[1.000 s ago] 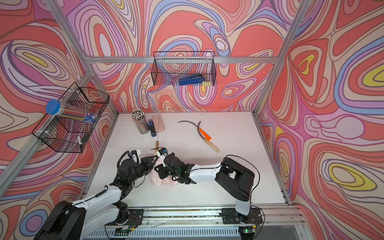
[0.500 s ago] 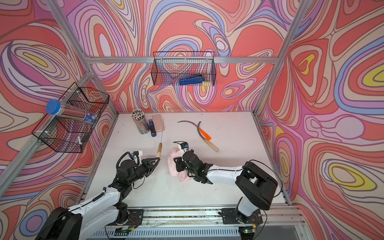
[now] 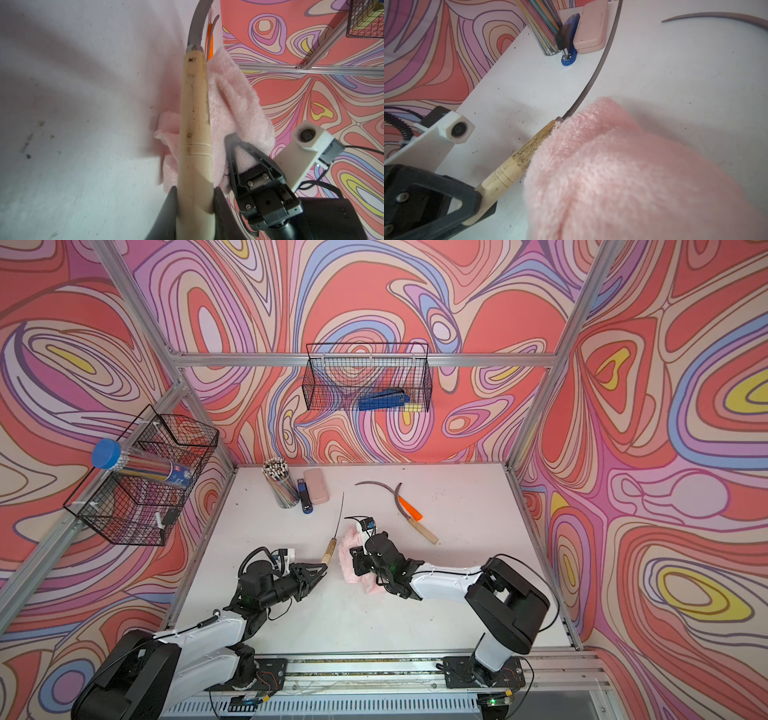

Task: Wipe small sickles with rags
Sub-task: Wipe the small sickle.

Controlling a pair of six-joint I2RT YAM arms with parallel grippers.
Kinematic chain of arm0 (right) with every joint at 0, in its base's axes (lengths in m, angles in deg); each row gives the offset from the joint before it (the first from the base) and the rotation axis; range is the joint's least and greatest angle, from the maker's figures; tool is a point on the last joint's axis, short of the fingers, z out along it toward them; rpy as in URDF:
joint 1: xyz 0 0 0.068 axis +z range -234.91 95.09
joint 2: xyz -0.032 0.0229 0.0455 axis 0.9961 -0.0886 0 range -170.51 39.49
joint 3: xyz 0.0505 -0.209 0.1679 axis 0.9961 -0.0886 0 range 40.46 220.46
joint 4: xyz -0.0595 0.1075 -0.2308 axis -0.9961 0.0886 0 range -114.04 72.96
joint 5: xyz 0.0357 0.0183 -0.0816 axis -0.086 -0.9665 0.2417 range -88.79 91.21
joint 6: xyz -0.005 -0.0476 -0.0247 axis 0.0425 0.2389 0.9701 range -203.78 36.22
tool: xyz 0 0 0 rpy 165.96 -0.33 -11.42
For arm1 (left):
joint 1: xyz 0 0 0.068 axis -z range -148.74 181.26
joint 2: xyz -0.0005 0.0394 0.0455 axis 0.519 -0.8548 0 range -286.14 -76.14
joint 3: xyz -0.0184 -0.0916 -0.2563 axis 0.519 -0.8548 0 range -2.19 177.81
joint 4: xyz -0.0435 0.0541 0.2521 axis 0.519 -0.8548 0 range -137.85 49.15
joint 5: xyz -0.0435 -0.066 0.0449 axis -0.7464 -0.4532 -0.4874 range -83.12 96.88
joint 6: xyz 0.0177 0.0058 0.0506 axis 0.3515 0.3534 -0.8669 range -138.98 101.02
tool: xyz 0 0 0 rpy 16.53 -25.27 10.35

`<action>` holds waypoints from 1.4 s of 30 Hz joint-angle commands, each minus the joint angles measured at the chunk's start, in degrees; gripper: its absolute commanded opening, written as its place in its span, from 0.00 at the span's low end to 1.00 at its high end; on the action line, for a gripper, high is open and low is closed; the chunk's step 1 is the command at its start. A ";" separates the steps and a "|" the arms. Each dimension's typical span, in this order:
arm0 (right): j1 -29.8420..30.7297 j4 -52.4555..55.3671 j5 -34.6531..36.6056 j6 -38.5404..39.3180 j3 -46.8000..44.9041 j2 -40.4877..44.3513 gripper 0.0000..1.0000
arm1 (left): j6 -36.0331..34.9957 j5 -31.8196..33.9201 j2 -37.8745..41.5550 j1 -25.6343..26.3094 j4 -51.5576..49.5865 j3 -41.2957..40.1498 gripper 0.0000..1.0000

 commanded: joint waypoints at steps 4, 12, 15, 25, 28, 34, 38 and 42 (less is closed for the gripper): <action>-0.10 2.21 0.75 1.46 6.41 -5.77 0.00 | 3.44 -2.21 -1.62 0.22 -0.74 -1.14 0.00; -5.38 0.70 -5.51 -3.08 9.11 -12.71 0.00 | 2.98 -3.39 -2.00 0.29 -0.03 -0.22 0.00; -6.88 0.75 -7.38 -3.95 10.64 -15.03 0.00 | 4.20 -2.25 -1.93 0.29 4.70 -1.83 0.00; -7.81 -2.66 -16.00 -4.83 12.81 -17.86 0.00 | 4.96 -2.29 -2.87 0.12 13.90 -3.09 0.00; -7.62 -3.79 -17.71 -5.20 12.27 -18.12 0.00 | 5.75 -2.35 -3.41 0.09 16.83 -3.74 0.00; -7.60 -0.84 -16.48 -5.09 15.75 -19.56 0.00 | 4.56 -3.47 -1.72 0.12 13.04 -2.68 0.00; -10.10 1.56 -17.28 -4.59 19.47 -20.29 0.00 | 3.42 -2.93 1.22 0.12 8.89 -2.59 0.00; -12.55 6.76 -15.13 -2.01 24.02 -19.45 0.00 | 1.52 -1.57 5.57 0.06 -1.04 -1.38 0.00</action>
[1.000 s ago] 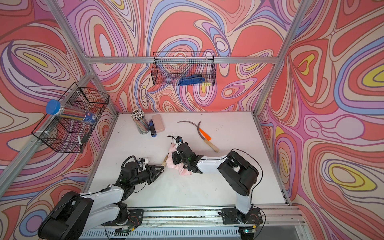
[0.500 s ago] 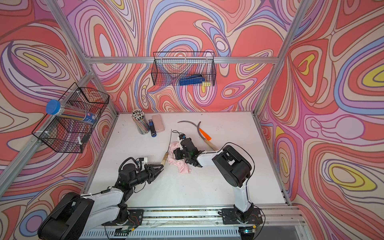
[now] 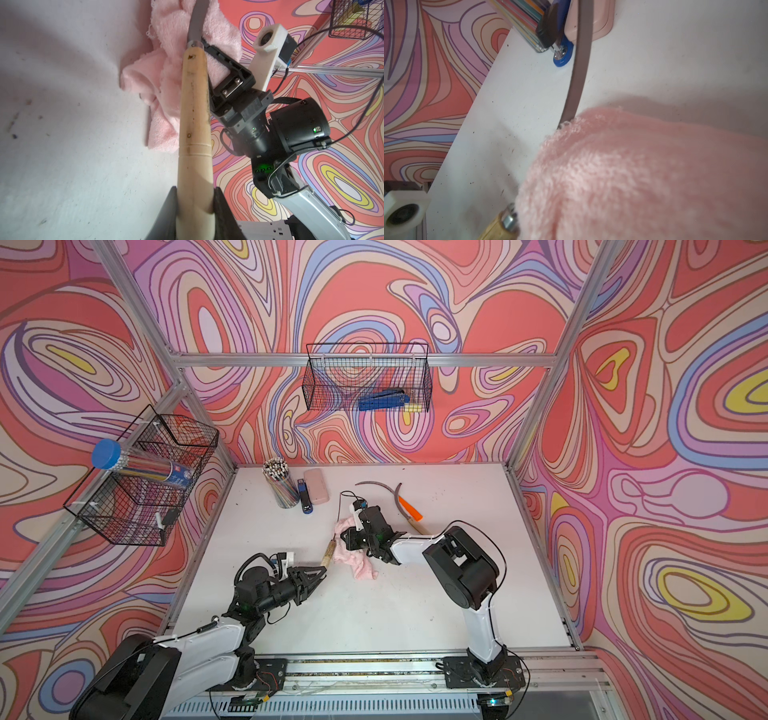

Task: Wipe small sickles with rags
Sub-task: Wipe the small sickle.

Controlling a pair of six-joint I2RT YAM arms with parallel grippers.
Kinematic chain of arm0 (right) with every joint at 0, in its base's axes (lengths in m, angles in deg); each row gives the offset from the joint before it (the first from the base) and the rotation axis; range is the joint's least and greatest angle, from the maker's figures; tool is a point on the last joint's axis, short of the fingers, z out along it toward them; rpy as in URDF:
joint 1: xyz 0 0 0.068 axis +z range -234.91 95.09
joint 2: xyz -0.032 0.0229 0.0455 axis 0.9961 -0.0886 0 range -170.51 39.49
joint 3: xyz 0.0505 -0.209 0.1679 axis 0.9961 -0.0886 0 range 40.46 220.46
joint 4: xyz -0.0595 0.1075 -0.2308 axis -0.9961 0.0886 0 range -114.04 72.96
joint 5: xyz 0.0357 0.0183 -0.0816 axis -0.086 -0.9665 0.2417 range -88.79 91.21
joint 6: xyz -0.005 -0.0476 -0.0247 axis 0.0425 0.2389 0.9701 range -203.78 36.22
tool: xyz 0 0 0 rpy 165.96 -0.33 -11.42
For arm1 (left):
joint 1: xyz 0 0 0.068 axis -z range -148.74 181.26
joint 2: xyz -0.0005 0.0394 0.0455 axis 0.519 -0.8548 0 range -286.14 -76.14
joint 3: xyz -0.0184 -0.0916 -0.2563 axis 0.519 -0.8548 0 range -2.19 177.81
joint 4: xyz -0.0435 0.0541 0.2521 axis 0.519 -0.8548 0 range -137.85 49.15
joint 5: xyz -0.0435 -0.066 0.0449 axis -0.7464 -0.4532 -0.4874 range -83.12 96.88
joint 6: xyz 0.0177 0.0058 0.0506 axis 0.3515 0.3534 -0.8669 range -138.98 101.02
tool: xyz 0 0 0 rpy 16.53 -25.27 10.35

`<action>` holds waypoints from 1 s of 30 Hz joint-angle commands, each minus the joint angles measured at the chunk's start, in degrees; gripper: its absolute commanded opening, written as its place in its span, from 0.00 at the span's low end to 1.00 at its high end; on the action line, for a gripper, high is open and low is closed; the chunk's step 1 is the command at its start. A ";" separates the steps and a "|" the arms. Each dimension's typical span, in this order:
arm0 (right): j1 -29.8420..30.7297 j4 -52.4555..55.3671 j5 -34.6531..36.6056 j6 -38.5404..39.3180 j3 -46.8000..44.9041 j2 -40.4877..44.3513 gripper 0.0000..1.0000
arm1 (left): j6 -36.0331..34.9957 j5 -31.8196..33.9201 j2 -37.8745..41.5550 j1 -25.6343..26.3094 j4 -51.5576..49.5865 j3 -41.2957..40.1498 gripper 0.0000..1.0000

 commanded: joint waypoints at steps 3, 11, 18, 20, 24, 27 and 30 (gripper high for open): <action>-2.94 7.21 2.46 4.44 7.58 0.05 0.00 | -2.40 0.21 5.59 0.12 -8.57 2.05 0.00; -3.95 15.26 4.94 8.04 18.70 -2.36 0.00 | -2.30 -0.26 3.99 0.13 -8.34 2.30 0.00; -4.02 14.45 5.00 8.01 17.73 -2.06 0.00 | -1.71 -0.56 1.04 -0.27 -4.54 2.11 0.00; -4.10 14.00 7.49 8.13 16.44 -2.23 0.00 | -1.88 -0.29 1.75 -0.52 -5.55 2.00 0.00; -6.06 10.73 3.97 6.02 13.75 -3.39 0.00 | -2.15 -0.31 3.66 -1.03 -7.54 1.96 0.00; -6.09 9.68 1.99 5.50 13.31 -4.73 0.00 | -2.22 -0.14 4.90 -1.42 -8.55 1.88 0.00; -5.79 8.21 -0.63 4.36 11.62 -5.40 0.00 | -2.23 -0.34 5.57 -1.55 -8.85 1.90 0.00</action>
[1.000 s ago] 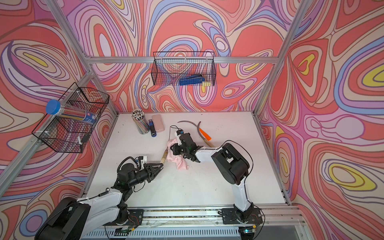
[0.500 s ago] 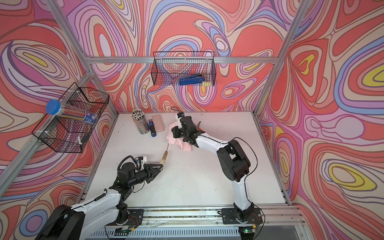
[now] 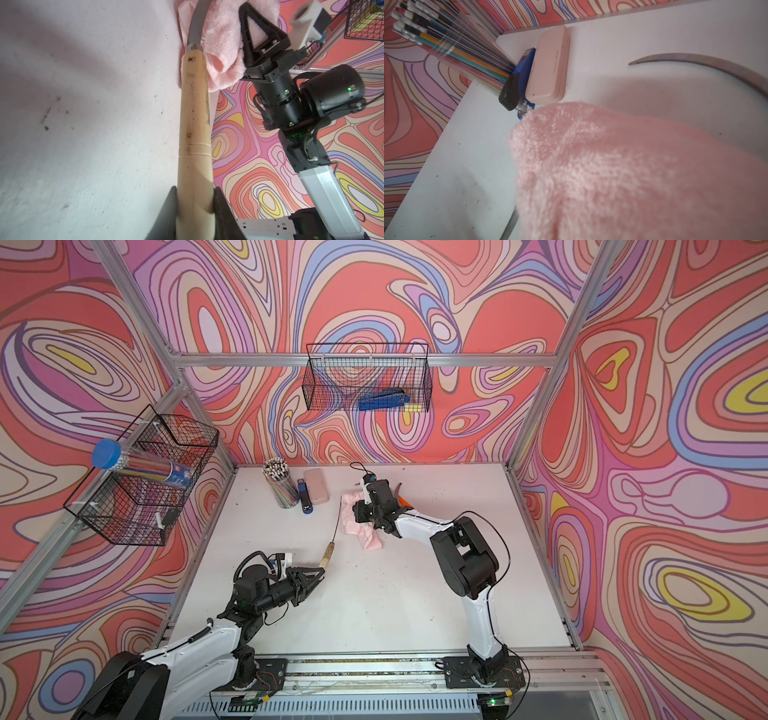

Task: Wipe small sickles with rags
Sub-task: Wipe the small sickle.

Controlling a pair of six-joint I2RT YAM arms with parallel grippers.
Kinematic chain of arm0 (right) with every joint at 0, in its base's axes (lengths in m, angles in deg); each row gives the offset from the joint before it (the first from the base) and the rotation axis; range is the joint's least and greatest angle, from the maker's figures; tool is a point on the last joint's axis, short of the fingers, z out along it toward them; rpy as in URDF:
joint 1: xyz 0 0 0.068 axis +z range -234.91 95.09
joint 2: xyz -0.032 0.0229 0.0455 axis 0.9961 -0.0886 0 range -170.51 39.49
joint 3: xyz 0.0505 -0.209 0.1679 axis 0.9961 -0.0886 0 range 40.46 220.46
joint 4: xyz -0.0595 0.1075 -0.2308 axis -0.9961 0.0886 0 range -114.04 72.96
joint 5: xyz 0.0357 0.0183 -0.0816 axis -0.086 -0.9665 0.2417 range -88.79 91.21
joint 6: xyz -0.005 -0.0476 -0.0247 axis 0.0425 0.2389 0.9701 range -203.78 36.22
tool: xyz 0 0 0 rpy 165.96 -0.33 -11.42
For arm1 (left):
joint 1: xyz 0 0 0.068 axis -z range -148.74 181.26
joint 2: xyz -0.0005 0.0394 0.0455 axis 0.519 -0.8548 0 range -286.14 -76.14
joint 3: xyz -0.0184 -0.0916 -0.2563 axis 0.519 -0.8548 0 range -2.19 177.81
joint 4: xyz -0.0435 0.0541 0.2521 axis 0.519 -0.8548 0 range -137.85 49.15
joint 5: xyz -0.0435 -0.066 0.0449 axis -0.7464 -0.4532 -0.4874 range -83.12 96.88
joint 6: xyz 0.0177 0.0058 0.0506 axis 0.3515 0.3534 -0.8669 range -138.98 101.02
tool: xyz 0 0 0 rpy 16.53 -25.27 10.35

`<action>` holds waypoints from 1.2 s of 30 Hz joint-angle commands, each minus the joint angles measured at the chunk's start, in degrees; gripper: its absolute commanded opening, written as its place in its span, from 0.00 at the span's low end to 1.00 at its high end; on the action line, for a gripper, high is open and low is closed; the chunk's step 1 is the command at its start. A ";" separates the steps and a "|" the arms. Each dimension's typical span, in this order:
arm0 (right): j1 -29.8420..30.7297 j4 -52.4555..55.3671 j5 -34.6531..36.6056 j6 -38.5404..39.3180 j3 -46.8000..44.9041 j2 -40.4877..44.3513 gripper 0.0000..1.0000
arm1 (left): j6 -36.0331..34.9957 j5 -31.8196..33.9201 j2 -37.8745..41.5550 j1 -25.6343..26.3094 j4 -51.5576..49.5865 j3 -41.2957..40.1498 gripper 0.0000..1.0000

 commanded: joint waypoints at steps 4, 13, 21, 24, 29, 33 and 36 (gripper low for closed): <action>3.05 -6.61 -2.34 -1.43 -7.10 0.88 0.00 | -0.22 -0.58 1.21 -0.53 1.06 0.69 0.00; 10.31 -10.88 0.04 -1.81 -15.33 6.69 0.00 | -0.51 -0.68 1.39 -0.50 0.62 0.91 0.00; 7.87 -6.86 -1.20 -3.71 -9.80 4.69 0.00 | -0.58 -0.77 2.25 -0.66 0.11 0.84 0.00; 5.93 -5.23 -2.00 -4.31 -6.01 2.59 0.00 | -0.71 -0.64 2.57 -0.65 -0.53 0.79 0.00; 4.41 -0.14 -1.43 -3.03 1.72 0.43 0.00 | -0.62 -0.85 2.70 -0.58 -0.53 0.78 0.00; 4.27 4.56 0.32 -1.33 7.75 -0.09 0.00 | -0.66 -0.77 2.88 -0.58 -0.72 0.86 0.00; 4.31 6.47 1.23 -0.66 9.92 -0.08 0.00 | -0.66 -0.80 2.80 -0.61 -0.83 0.87 0.00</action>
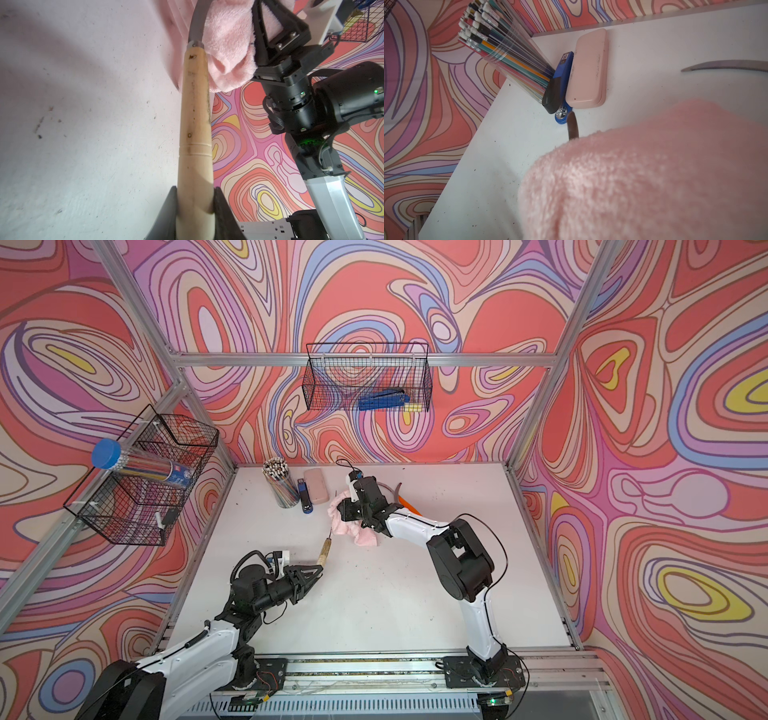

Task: Wipe small sickles with rags
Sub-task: Wipe the small sickle.

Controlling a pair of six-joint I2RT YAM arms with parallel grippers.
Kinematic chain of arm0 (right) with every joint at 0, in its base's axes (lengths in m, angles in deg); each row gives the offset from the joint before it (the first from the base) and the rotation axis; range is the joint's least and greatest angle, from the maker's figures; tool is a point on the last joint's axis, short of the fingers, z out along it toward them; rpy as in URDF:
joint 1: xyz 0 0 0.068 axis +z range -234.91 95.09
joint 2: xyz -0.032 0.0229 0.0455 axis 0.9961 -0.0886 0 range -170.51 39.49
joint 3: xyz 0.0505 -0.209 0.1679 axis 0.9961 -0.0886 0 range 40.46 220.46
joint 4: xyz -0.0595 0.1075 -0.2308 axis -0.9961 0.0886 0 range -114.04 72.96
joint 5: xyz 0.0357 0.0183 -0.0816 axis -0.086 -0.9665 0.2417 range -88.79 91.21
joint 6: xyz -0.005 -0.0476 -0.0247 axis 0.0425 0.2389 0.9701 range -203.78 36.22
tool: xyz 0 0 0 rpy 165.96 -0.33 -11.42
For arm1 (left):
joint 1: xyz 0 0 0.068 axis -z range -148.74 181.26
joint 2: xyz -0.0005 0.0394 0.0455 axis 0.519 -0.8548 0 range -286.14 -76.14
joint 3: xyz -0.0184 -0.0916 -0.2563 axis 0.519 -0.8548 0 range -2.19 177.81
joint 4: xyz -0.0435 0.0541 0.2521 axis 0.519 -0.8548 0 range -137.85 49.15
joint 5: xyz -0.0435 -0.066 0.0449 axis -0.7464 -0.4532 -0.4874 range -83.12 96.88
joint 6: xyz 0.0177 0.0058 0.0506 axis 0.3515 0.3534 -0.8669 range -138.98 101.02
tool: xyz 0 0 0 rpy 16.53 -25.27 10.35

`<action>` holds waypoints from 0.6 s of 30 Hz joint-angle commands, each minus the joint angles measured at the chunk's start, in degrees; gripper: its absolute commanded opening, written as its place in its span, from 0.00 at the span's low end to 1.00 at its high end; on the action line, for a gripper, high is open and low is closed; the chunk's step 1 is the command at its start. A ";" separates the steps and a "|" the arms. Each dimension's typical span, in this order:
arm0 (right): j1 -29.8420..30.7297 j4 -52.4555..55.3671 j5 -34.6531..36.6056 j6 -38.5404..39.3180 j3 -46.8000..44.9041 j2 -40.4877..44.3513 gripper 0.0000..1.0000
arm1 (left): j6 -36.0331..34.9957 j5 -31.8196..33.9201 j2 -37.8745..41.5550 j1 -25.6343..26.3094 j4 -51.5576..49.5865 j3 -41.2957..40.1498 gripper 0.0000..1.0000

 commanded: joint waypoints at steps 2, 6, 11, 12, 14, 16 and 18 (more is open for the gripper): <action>0.03 1.77 1.90 1.69 1.89 -0.40 0.00 | -0.04 -1.11 0.44 -0.11 -0.21 0.82 0.00; 0.03 -1.14 1.02 1.44 -2.07 -0.10 0.00 | -0.16 -0.99 0.61 -0.17 -0.24 0.78 0.00; 1.00 -5.97 -1.36 -0.09 -8.47 0.01 0.00 | -0.24 -0.81 0.69 -0.29 -0.44 0.77 0.00; 1.60 -6.91 -1.61 -0.31 -9.81 0.31 0.00 | -0.23 -0.77 0.77 -0.34 -0.48 0.78 0.00; 3.32 -8.25 -1.37 -0.38 -12.30 1.30 0.00 | -0.31 -0.55 1.02 -0.39 -0.69 0.78 0.00; 5.36 -10.35 -1.26 -0.79 -15.17 2.72 0.00 | -0.44 -0.36 1.31 -0.51 -1.09 0.81 0.00; 7.30 -12.44 -1.28 -1.34 -17.74 4.40 0.00 | -0.51 -0.37 1.64 -0.60 -1.52 0.86 0.00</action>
